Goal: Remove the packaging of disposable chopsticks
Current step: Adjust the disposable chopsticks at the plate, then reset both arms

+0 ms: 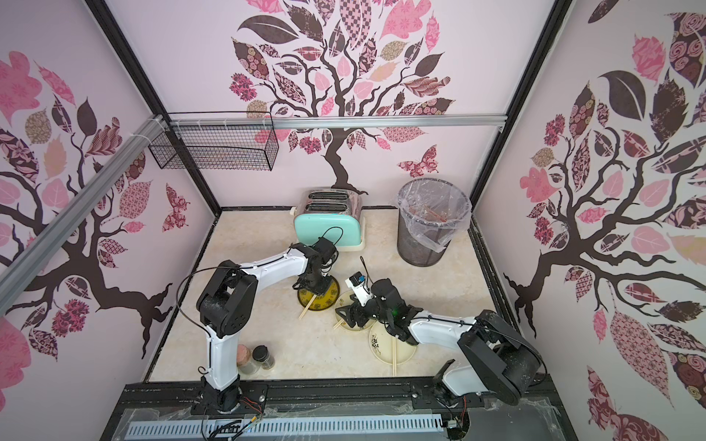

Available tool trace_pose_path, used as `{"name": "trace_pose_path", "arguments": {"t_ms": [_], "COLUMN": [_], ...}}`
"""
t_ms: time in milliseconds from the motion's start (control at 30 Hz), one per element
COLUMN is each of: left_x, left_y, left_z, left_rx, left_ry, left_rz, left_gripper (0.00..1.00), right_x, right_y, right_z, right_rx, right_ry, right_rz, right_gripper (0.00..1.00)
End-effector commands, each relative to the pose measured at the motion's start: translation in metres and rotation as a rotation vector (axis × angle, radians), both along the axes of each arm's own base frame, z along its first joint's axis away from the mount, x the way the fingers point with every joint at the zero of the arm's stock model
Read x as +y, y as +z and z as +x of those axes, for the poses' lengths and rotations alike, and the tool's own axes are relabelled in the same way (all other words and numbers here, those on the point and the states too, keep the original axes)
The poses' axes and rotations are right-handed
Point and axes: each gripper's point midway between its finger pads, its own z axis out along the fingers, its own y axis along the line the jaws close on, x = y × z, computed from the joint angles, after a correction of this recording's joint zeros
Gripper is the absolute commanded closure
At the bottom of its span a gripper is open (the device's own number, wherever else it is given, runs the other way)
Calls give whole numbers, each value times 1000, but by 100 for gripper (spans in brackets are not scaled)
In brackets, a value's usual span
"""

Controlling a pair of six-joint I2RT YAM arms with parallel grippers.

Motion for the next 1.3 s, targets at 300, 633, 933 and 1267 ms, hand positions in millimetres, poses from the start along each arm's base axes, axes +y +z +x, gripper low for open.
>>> {"name": "trace_pose_path", "arguments": {"t_ms": [300,633,933,1267], "left_x": [-8,-4,-13,-5], "left_y": [57,113,173,200], "left_z": [2,-13,-26,-29], "left_rx": [-115,-245,-351,-404], "left_ry": [-10,-19,10,86], "left_rz": [-100,-230,-491,-651], "left_gripper": [72,72,71,69], "right_x": [3,-9,-78,-257], "right_y": [12,28,55,80], "right_z": [6,13,54,80], "right_rx": [-50,-108,-162,-181], "right_ry": [-2,-74,-421,-1176], "right_rz": [-8,-22,-70,-114], "right_gripper": [21,21,19,13]}}
